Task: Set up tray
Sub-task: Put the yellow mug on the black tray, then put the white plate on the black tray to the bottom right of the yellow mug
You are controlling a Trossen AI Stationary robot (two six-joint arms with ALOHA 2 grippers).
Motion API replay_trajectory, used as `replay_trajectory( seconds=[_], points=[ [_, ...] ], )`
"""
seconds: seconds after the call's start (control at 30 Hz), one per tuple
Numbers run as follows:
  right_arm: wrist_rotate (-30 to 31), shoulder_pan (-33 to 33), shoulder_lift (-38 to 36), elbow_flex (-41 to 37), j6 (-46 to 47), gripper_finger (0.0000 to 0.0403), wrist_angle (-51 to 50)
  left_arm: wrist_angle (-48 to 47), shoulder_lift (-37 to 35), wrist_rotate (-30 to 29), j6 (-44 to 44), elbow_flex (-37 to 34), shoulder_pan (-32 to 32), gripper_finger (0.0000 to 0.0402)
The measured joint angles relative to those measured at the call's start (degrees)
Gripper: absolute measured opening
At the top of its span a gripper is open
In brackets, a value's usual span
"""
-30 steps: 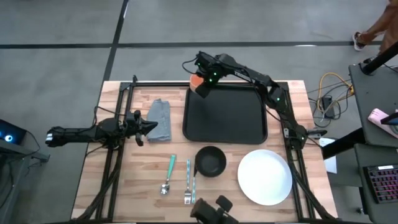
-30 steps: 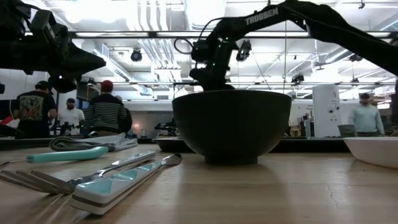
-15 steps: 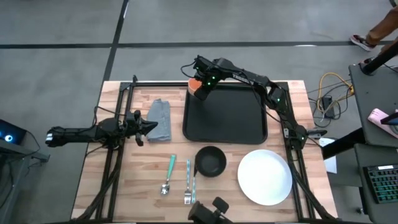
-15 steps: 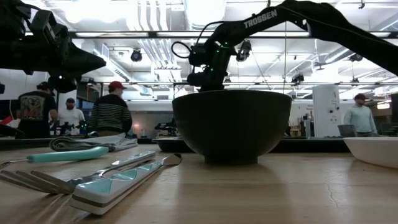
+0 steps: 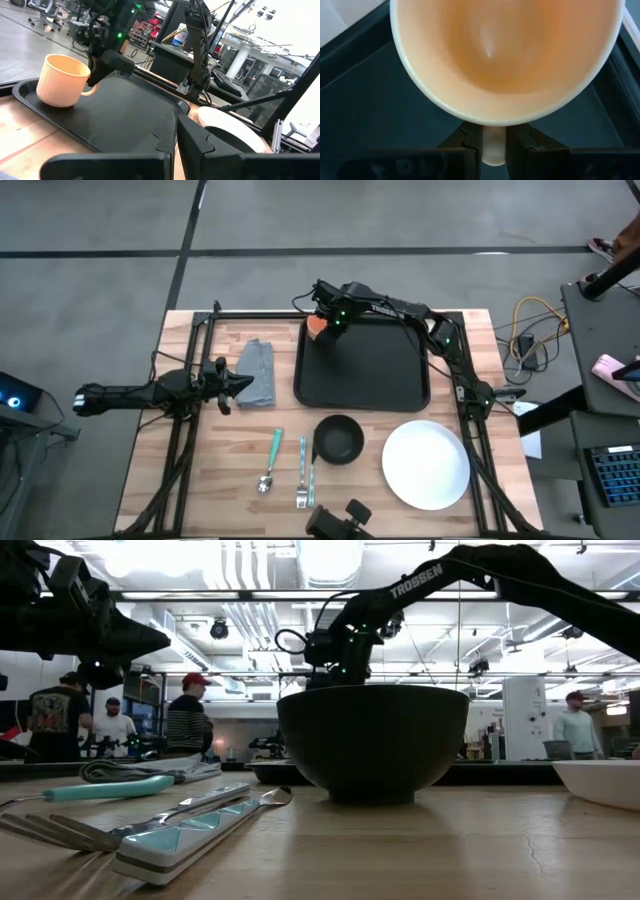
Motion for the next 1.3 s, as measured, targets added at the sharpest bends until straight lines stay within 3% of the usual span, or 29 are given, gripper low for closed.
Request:
replay_trajectory(
  seconds=[0.37, 0.77, 1.1, 1.3],
  points=[
    [-1.0, 0.3, -0.1, -0.6, -0.2, 0.0064, 1.3, 0.0, 0.0, 0.0, 0.0, 0.0, 0.0, 0.0000],
    [-1.1, 0.6, -0.3, 2.6, -0.1, 0.0163, -1.7, 0.0, 0.0, 0.0, 0.0, 0.0, 0.0, 0.0000],
    [0.2, 1.0, -0.7, 14.6, -0.7, 0.0232, -11.5, 0.0, 0.0, -0.1, 0.6, 0.0, 0.0, 0.0000],
    [-0.2, 3.7, -8.0, 12.1, 0.4, 0.0236, -16.1, 0.0, 0.0, -0.1, 0.6, 0.0, 0.0, 0.0000]
  ],
)
